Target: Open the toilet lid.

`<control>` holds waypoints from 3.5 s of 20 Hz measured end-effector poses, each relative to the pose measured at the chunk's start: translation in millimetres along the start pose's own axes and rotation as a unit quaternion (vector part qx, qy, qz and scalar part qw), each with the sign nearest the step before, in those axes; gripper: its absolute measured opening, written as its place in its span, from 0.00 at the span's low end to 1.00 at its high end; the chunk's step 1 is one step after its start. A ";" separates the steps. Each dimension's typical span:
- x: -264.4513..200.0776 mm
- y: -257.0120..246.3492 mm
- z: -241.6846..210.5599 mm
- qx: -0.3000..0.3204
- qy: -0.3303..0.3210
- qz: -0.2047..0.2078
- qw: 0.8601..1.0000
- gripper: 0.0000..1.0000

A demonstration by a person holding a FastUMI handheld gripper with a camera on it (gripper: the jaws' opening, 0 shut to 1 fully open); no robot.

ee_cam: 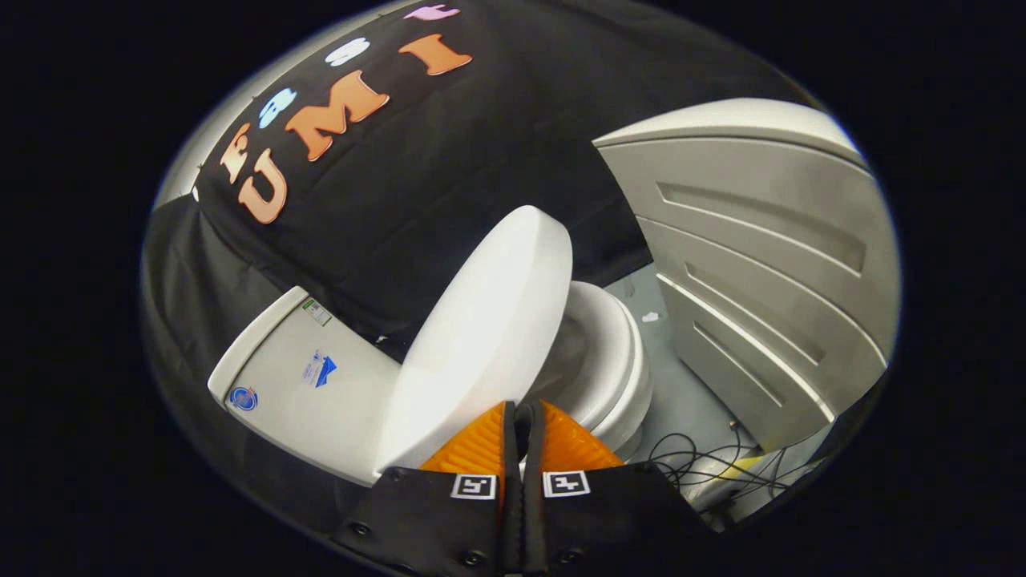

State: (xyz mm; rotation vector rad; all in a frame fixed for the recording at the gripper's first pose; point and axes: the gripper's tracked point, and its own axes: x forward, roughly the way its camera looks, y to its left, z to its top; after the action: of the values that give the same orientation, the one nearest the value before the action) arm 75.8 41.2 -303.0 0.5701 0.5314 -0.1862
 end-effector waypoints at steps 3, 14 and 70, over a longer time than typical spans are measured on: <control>-6.6 18.4 9.3 -0.045 -0.016 0.000 0.999 0.08; -26.1 89.4 31.0 -0.198 -0.067 -0.023 0.978 0.08; -24.1 438.4 -50.9 -0.406 -0.129 0.047 0.903 0.08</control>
State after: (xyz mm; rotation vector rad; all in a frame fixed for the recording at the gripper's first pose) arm 169.7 433.8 -123.2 -0.2473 0.2786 0.0619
